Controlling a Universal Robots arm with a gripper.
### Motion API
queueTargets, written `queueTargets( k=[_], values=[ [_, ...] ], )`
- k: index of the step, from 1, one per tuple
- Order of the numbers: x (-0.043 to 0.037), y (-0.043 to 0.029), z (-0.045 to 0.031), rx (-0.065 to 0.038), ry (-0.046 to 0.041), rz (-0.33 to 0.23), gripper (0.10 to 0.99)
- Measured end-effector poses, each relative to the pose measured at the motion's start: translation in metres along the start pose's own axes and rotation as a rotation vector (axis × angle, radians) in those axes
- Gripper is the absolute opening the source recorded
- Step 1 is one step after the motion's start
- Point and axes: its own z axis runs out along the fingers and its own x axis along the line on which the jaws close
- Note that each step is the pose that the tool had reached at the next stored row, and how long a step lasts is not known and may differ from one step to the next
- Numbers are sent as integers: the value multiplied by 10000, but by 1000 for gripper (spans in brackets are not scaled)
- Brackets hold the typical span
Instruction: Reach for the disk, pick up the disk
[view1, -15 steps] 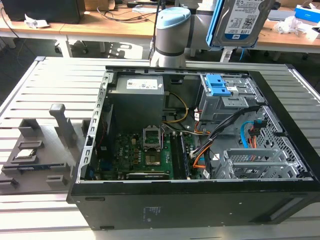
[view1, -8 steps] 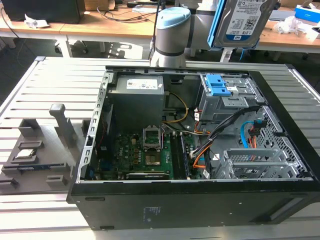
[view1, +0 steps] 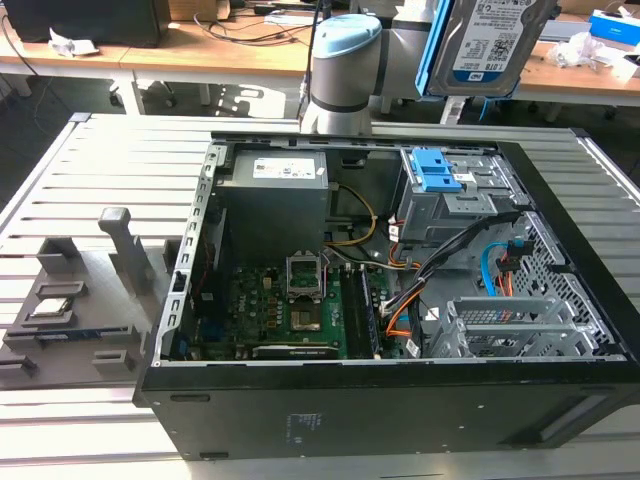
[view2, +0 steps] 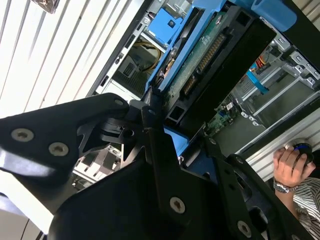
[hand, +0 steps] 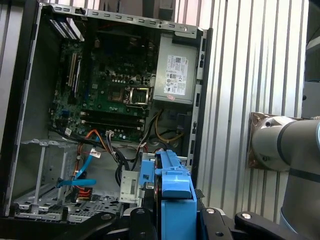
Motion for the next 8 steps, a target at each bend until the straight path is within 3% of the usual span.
queueTargets(
  k=[8],
  values=[
    [78, 9, -4, 0, -1, -1, 365]
  ],
)
